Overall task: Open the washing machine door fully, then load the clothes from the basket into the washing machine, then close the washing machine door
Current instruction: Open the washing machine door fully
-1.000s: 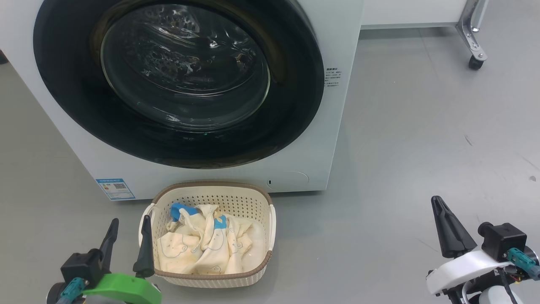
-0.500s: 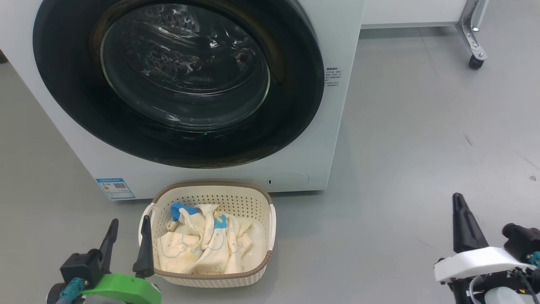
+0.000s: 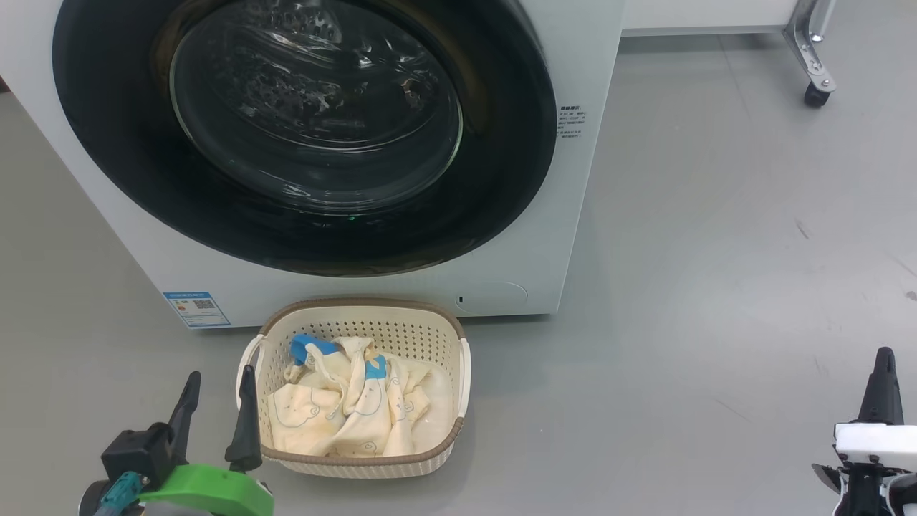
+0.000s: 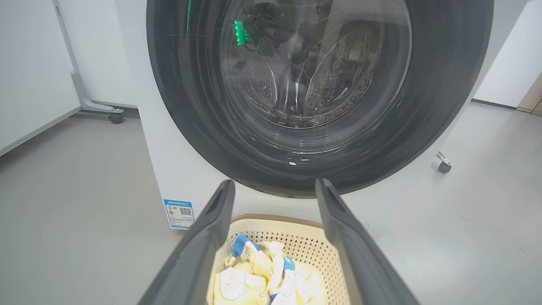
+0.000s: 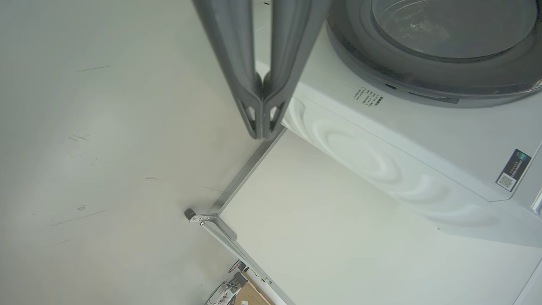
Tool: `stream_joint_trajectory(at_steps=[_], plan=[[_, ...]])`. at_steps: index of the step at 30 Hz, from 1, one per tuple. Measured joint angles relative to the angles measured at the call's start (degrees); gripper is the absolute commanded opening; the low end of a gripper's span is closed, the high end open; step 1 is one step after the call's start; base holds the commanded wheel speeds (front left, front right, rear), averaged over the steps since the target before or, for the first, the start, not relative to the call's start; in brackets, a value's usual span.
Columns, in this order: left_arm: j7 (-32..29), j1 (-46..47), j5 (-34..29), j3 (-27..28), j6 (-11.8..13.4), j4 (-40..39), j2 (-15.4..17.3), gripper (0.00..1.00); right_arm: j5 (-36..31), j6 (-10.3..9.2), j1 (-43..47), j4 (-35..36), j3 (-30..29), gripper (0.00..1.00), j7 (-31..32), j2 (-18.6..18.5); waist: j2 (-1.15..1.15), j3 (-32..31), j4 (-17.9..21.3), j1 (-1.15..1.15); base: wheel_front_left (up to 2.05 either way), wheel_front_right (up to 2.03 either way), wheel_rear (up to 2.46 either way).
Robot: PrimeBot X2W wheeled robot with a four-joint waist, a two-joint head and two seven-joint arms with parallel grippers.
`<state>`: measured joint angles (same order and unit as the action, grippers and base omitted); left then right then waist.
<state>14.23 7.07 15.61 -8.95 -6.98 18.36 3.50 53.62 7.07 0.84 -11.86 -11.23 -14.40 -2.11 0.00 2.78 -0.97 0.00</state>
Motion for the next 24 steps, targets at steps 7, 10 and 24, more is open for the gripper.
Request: stream_joint_trajectory(at_steps=[7,10,24], plan=[[0.0,0.02,0.07,-0.69,0.0,-0.21,-0.02,1.0,16.21,0.0,-1.52,-0.89,-0.09,0.0,-0.05,-0.15,0.0,1.54,-0.26,0.0,0.0,0.0,0.0],[0.0,0.04,0.08,-1.42,0.0,-0.32,-0.07,1.0,21.32,0.0,-1.71,-0.8,-0.69,0.0,0.75,-1.27,0.0,2.25,-0.57,0.0,0.0,0.0,0.0],[0.01,1.53,0.48,-3.53,0.0,-1.8,-0.09,1.0,39.16,0.0,-6.55,0.76,-5.55,0.0,14.03,-9.48,0.0,7.51,-1.5,0.0,0.0,0.0,0.0]])
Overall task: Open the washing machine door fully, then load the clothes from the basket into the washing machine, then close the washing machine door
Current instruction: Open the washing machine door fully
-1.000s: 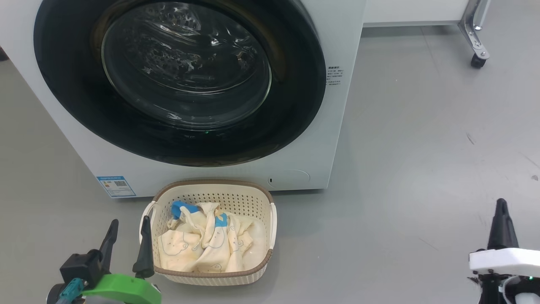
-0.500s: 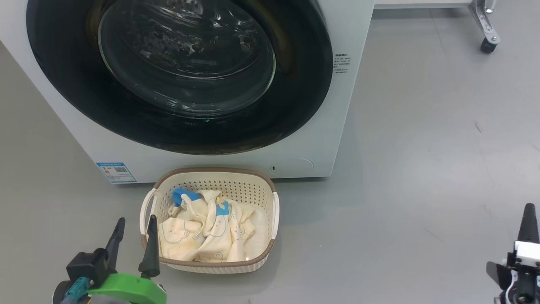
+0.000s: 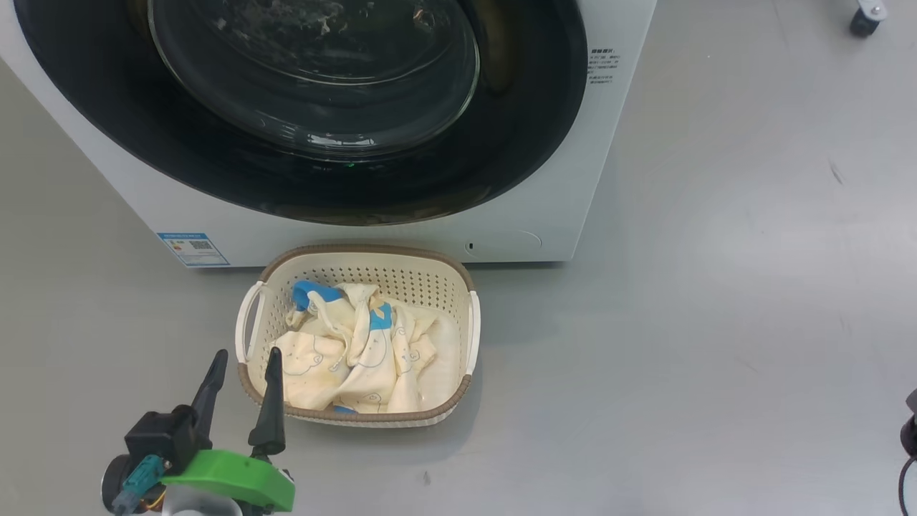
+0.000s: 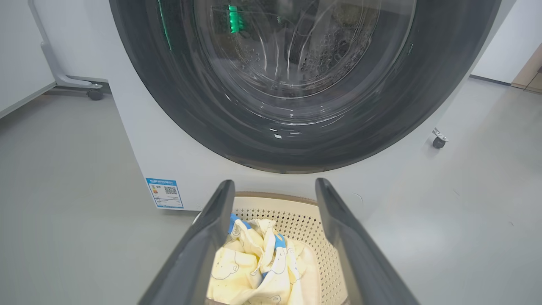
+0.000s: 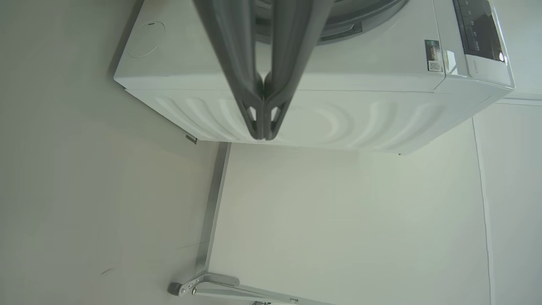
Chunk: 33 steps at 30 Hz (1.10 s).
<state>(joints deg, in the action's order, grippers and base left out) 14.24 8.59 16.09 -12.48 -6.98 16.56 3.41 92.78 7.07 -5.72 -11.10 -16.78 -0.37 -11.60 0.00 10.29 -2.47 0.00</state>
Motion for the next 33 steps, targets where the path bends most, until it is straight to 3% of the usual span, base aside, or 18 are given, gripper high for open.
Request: stream_joint_trajectory(at_steps=[14,25,33], plan=[[0.02,3.49,-2.07,-2.38,0.0,-2.71,2.5,1.0,9.79,-0.01,-10.33,0.18,-3.25,0.0,14.44,-7.31,0.0,7.47,-0.57,0.0,0.0,0.0,0.0],[0.15,5.94,-2.24,-3.2,0.0,-4.37,2.43,1.0,12.13,-0.01,-19.15,0.12,-3.27,0.0,20.71,-10.13,0.0,12.99,-1.78,0.0,0.0,0.0,0.0],[0.15,6.7,-2.48,-2.96,0.0,-4.52,1.98,1.0,12.05,-0.01,-26.53,0.2,0.8,0.0,25.73,-10.58,0.0,15.74,-3.66,0.0,0.0,0.0,0.0]])
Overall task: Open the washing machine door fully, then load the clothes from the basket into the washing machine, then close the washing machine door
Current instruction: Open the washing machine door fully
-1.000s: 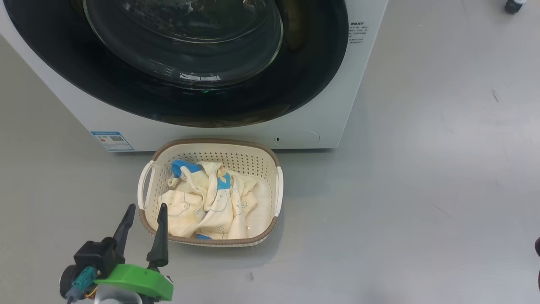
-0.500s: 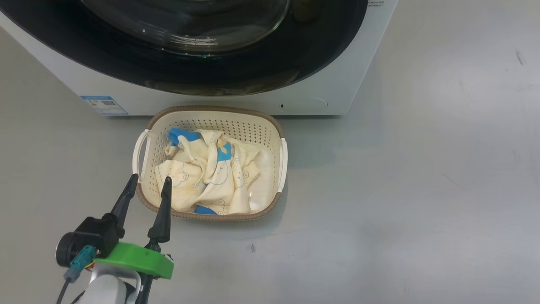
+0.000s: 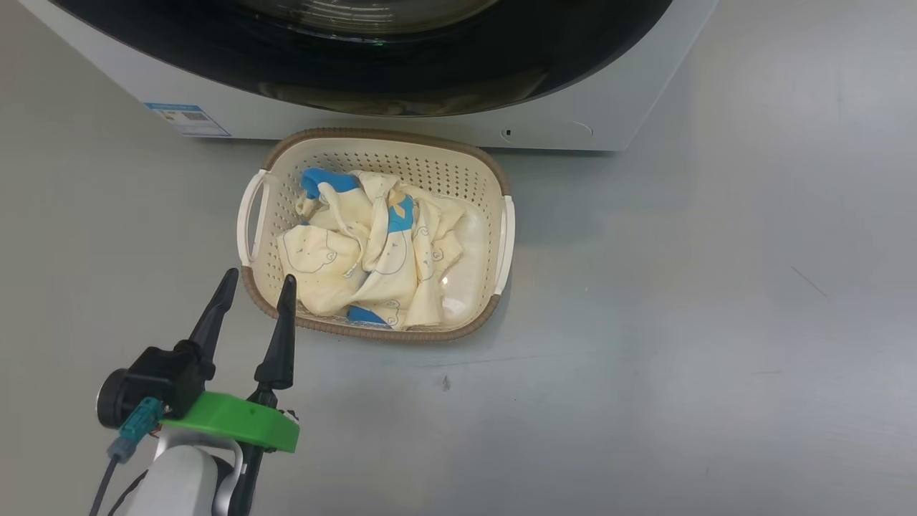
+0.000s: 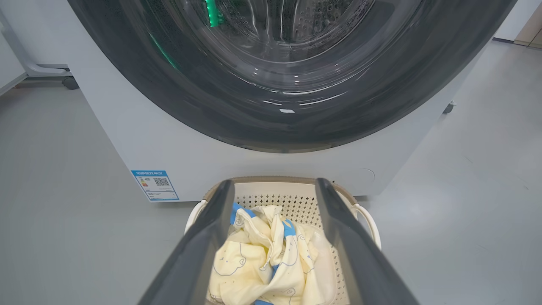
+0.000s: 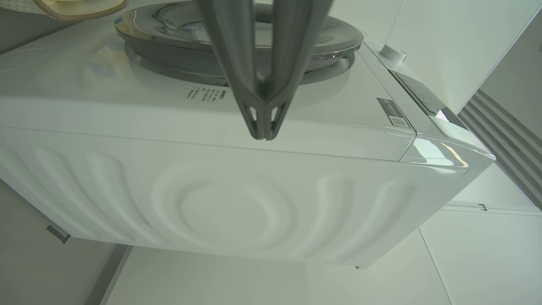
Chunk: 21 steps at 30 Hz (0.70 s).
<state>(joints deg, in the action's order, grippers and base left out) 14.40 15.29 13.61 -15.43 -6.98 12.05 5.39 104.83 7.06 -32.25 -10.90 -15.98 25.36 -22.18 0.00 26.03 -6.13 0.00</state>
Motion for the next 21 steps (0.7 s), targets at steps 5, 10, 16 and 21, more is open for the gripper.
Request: stream_joint_trajectory(at_steps=[5,10,16,21], plan=[[0.01,0.73,-0.15,0.0,0.0,-0.14,-0.22,1.0,-0.48,0.0,-3.37,0.07,3.56,0.0,3.25,0.12,0.0,1.23,-1.14,0.0,0.0,0.0,0.0],[0.01,1.5,-0.33,0.37,0.0,-0.27,-0.48,1.0,-1.7,0.0,-6.43,0.09,6.47,0.0,5.81,0.76,0.0,2.07,-2.16,0.0,0.0,0.0,0.0],[0.01,1.51,-0.56,0.31,0.0,-0.46,-1.41,1.0,-3.11,0.0,-10.38,-0.02,9.54,0.0,8.23,1.7,0.0,3.13,-3.09,0.0,0.0,0.0,0.0],[0.01,1.6,-0.56,-0.42,0.0,-0.54,-1.81,1.0,-3.99,0.0,-12.79,-0.24,11.01,0.0,9.75,1.89,0.0,3.79,-4.04,0.0,0.0,0.0,0.0]])
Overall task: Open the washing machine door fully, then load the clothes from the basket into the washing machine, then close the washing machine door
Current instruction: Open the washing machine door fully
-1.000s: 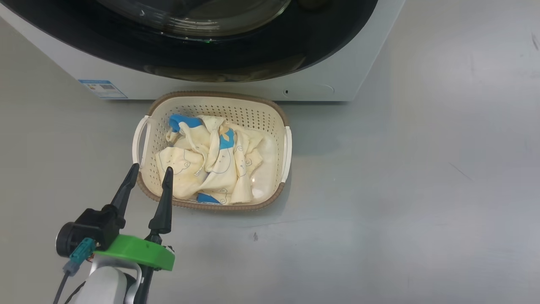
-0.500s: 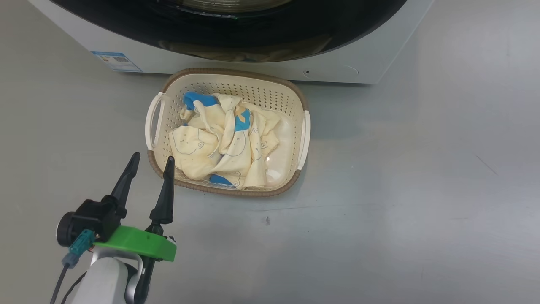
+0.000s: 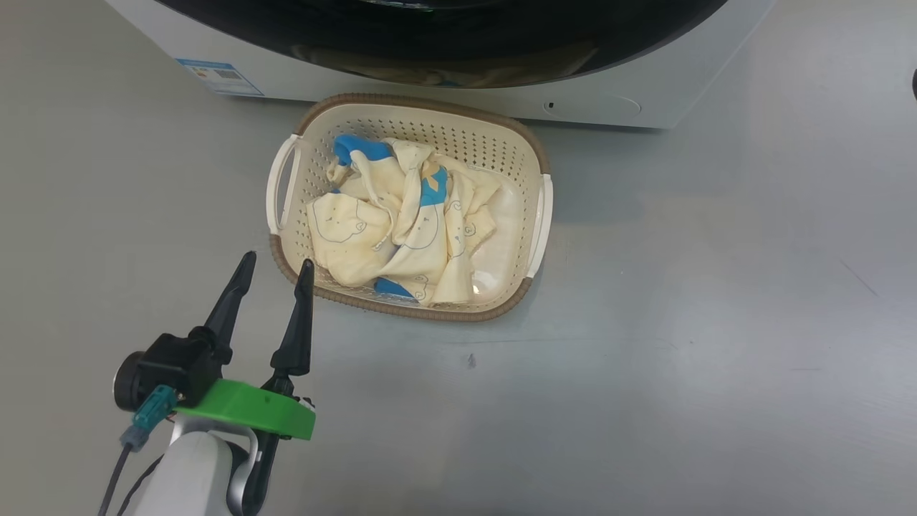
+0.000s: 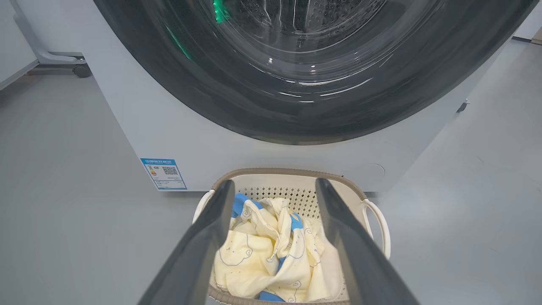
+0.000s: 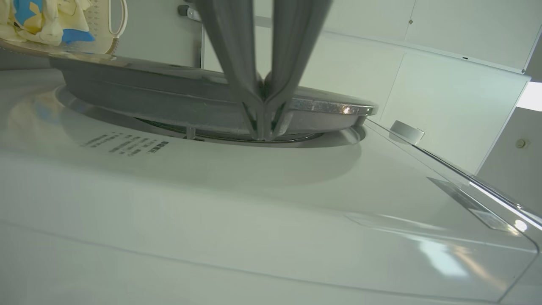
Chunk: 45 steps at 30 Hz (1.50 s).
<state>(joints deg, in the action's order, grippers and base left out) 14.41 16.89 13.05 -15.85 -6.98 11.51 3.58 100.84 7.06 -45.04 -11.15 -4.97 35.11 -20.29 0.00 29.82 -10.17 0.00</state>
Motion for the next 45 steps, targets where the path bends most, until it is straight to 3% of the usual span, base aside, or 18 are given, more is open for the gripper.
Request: stream_joint_trajectory(at_steps=[29,45], plan=[[0.01,0.44,-0.68,-1.35,0.0,-2.91,-1.64,1.0,-2.24,0.02,-8.68,-0.92,1.66,0.0,5.09,0.51,0.0,5.85,-5.43,0.0,0.0,0.0,0.0],[0.25,0.24,-0.67,-0.83,0.0,-2.93,-1.77,1.0,-3.47,0.0,-10.08,-2.9,2.2,0.0,6.14,1.22,0.0,5.11,-6.66,0.0,0.0,0.0,0.0]])
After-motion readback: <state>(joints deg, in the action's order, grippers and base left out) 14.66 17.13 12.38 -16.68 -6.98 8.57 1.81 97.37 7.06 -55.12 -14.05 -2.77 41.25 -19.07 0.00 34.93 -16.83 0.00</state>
